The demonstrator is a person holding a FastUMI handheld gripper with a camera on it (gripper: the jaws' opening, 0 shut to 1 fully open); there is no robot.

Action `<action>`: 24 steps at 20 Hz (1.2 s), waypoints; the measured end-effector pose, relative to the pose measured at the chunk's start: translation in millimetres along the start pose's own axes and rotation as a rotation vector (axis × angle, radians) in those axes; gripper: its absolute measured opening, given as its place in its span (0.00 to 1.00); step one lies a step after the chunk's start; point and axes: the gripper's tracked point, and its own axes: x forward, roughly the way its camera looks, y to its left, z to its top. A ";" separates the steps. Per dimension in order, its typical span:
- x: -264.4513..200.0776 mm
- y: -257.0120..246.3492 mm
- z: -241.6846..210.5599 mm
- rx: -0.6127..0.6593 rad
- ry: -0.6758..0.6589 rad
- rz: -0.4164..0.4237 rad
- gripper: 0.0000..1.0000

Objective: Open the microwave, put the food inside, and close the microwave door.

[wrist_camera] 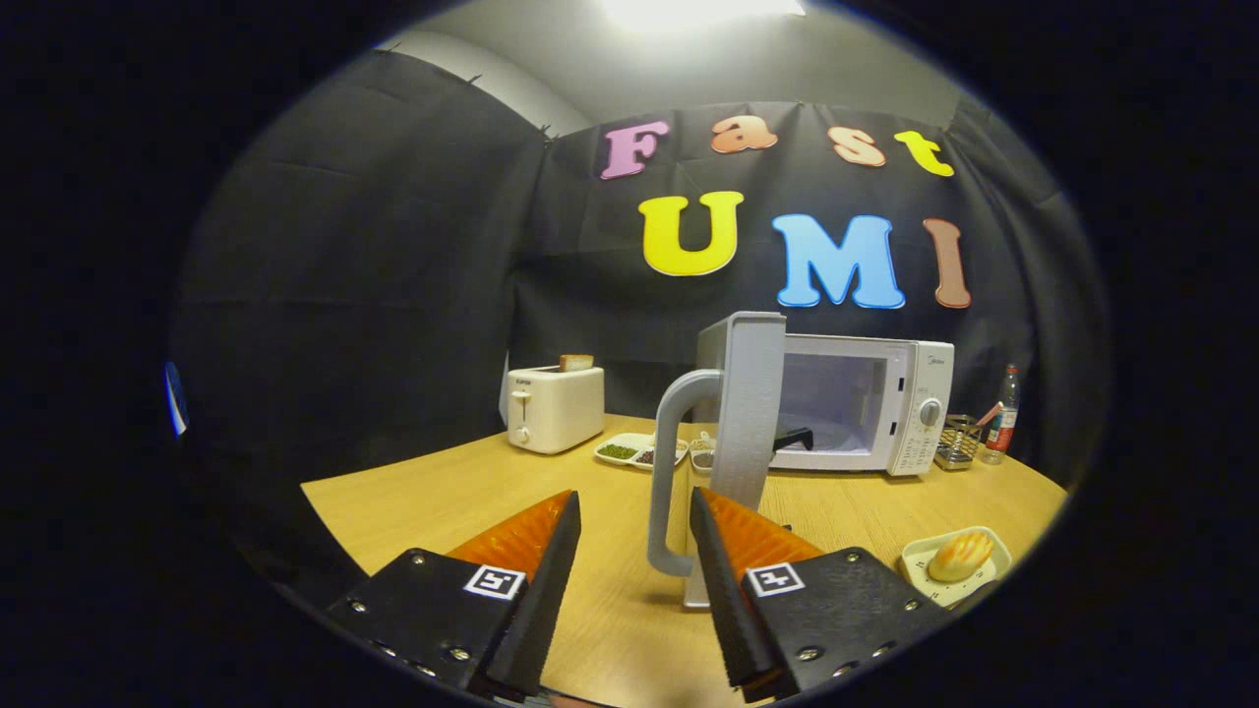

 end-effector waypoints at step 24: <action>-83.2 -291.8 -90.1 0.029 0.213 0.001 0.97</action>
